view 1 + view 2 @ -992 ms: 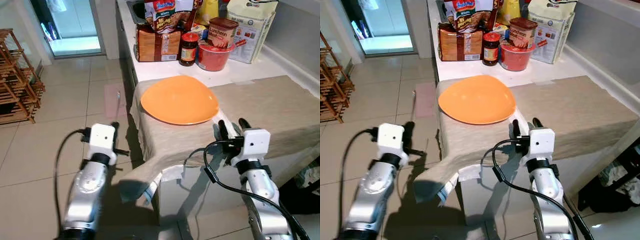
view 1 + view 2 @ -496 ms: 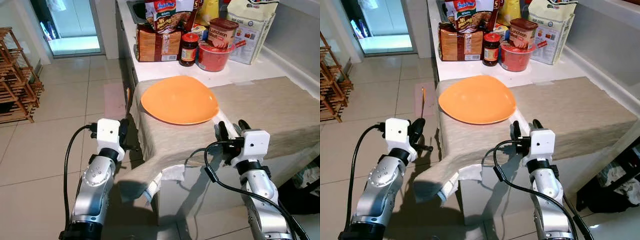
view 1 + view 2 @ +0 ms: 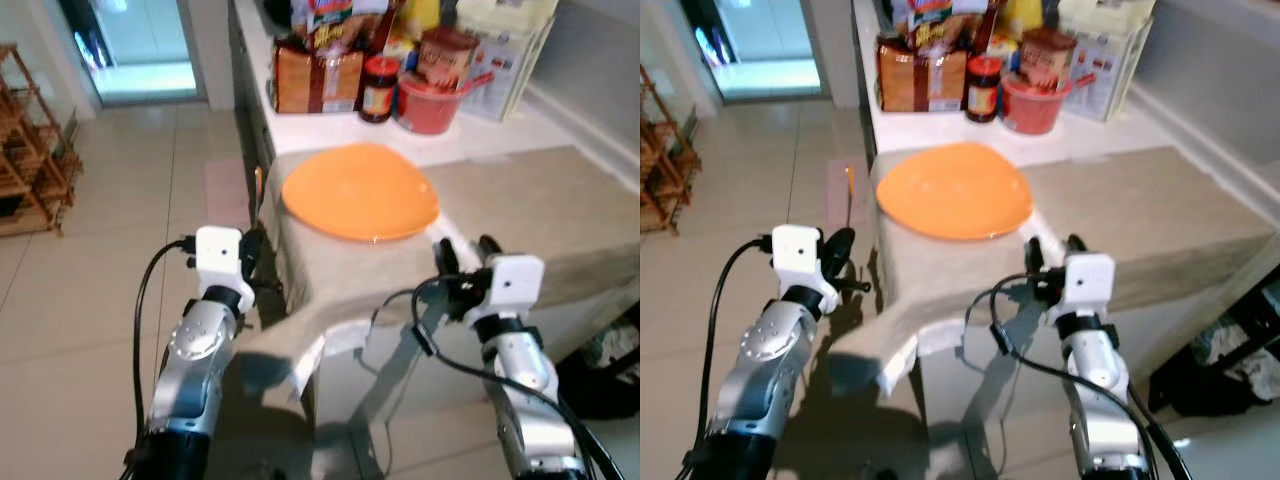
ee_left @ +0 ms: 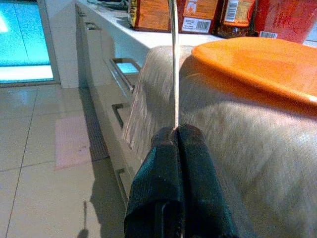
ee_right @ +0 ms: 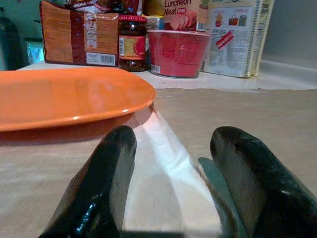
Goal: Setting the table
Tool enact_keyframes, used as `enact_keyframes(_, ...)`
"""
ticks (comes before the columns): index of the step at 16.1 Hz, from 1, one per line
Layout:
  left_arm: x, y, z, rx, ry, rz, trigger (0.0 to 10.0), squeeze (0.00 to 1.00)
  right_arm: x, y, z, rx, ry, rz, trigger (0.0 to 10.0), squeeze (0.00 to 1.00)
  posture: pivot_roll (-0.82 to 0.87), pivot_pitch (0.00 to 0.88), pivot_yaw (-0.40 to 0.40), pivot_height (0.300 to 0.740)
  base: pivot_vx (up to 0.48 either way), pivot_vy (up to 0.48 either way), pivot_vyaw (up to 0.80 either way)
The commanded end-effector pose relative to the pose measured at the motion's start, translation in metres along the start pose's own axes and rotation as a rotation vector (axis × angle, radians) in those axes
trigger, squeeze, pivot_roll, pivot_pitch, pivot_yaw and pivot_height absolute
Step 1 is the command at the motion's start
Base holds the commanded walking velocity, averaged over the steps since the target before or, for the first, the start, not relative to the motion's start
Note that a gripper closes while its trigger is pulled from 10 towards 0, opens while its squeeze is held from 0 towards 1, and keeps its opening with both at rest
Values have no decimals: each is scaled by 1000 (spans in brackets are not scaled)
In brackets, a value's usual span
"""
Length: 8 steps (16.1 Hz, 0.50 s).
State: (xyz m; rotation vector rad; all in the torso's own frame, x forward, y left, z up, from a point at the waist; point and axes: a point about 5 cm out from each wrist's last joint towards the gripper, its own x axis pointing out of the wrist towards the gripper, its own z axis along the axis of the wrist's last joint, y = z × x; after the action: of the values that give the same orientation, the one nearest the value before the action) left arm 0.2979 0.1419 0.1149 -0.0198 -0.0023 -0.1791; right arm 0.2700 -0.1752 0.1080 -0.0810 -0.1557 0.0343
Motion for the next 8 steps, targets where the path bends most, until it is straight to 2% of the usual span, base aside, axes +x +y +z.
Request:
enact_keyframes(1, 4, 4, 3, 7, -2, 4, 0, 0, -3, 2, -10, -4, 48, 8, 10000, 0, 24, 0, 4, 740, -307, 0, 0)
enact_keyframes(7, 2, 1, 3, 19, 4, 4, 0, 0, -8, -2, -11, -12, 50, 13, 10000, 0, 23, 0, 4, 740, -273, 0, 0)
enact_keyframes(8, 2, 0, 2, 39, 7, 3, 0, 0, -8, -2, -11, -12, 50, 14, 10000, 0, 22, 0, 5, 740, 0, 0, 0)
